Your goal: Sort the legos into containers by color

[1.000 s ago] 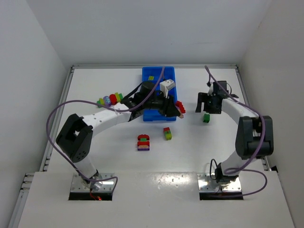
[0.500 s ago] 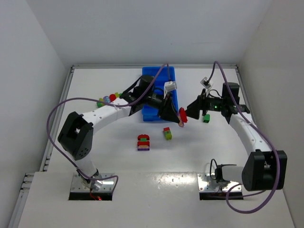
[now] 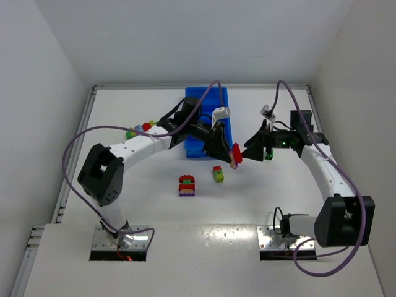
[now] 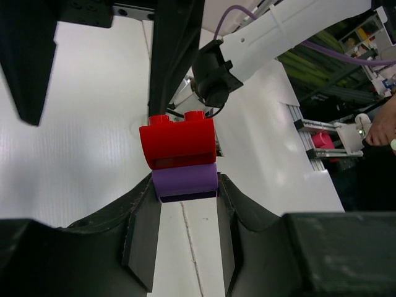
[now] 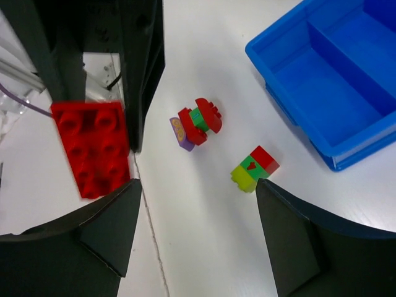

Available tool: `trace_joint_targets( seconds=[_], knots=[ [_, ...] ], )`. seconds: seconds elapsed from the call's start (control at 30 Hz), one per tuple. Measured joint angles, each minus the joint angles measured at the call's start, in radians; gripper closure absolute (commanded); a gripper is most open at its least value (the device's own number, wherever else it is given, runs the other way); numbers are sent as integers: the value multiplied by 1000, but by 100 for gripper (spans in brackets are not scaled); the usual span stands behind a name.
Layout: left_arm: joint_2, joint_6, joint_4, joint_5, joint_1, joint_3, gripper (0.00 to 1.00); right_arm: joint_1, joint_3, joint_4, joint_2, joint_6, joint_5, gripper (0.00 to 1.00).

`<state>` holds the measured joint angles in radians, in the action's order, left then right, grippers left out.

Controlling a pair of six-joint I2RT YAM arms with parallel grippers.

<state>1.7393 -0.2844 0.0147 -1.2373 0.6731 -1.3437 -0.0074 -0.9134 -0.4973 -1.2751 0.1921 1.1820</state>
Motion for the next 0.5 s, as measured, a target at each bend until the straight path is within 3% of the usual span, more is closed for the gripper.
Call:
trace_joint_targets(
  seconds=[0.5],
  knots=[
    [28, 18, 16, -38, -50, -23, 87, 24, -76, -196, 43, 135, 68, 27]
  ],
)
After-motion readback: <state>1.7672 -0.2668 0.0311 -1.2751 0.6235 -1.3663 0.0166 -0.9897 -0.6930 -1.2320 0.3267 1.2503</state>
